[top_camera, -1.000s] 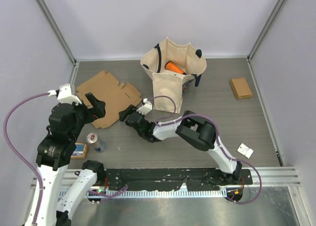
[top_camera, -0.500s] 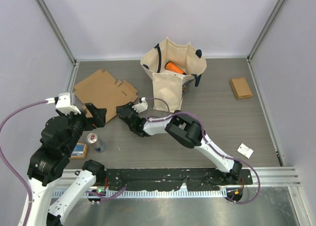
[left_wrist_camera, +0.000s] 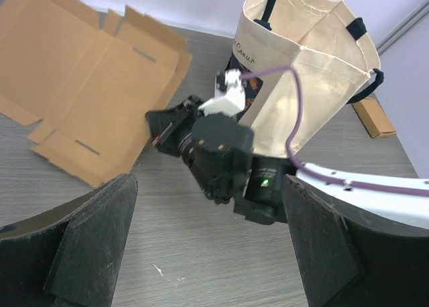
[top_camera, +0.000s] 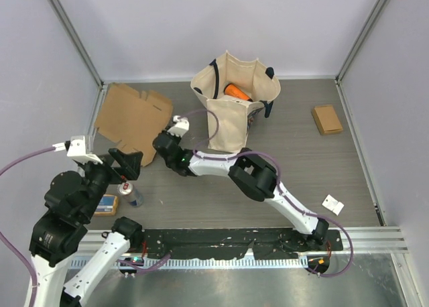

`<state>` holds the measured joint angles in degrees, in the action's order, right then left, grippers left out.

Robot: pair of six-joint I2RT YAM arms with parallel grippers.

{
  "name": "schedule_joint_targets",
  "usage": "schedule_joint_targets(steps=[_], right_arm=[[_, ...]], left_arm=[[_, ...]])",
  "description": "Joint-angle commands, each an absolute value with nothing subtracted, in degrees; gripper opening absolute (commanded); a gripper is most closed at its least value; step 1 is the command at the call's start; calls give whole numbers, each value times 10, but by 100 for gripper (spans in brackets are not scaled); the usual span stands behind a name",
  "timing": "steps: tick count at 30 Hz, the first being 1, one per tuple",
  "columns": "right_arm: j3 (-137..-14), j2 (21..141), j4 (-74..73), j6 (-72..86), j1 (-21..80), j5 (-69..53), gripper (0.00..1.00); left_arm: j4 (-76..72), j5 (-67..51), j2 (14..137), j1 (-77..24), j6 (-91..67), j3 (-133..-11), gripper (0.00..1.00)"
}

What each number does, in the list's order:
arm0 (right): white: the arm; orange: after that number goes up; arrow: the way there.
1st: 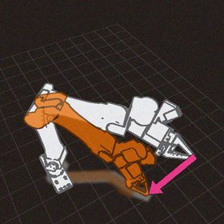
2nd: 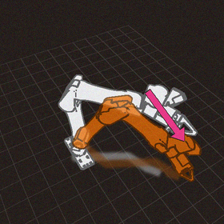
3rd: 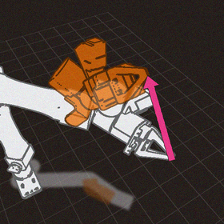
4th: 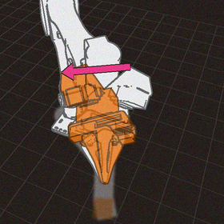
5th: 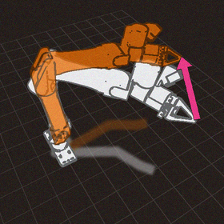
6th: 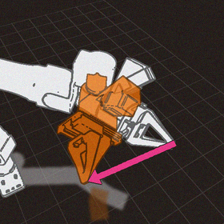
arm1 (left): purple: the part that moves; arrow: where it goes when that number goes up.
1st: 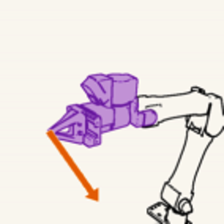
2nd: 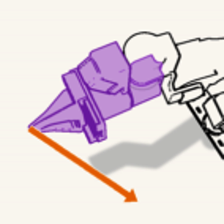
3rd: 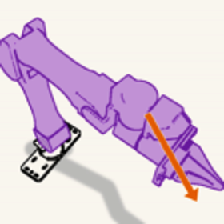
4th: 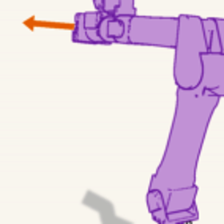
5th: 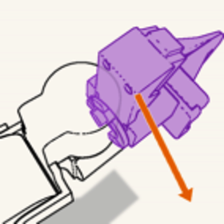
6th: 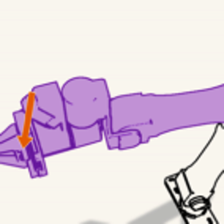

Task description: Fold the paper box

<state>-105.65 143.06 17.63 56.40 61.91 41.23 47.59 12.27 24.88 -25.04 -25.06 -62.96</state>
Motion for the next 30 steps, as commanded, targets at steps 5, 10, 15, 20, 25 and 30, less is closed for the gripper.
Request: schedule_joint_targets(steps=[5, 10, 15, 20, 25, 30], right_arm=[[-1077, 1195, 65, 52, 619, 503, 1], [-951, 1001, -102, -39, 621, 476, 1], [-872, 815, -282, -40, 615, 319, 1], [-799, 674, -367, -55, 602, 210, 1], [-750, 578, -380, -30, 556, 111, 1], [-759, 570, -401, -42, 510, 13, 1]], left_arm=[[430, 120, 224, -252, -252, -629, 94], [389, 76, 243, -253, -246, -639, 95], [292, -71, 303, -252, -237, -639, 96], [145, -228, 421, -251, -235, -645, 96], [153, -430, 575, -248, -115, -786, 98], [178, -453, 638, -242, 18, -825, 96]])
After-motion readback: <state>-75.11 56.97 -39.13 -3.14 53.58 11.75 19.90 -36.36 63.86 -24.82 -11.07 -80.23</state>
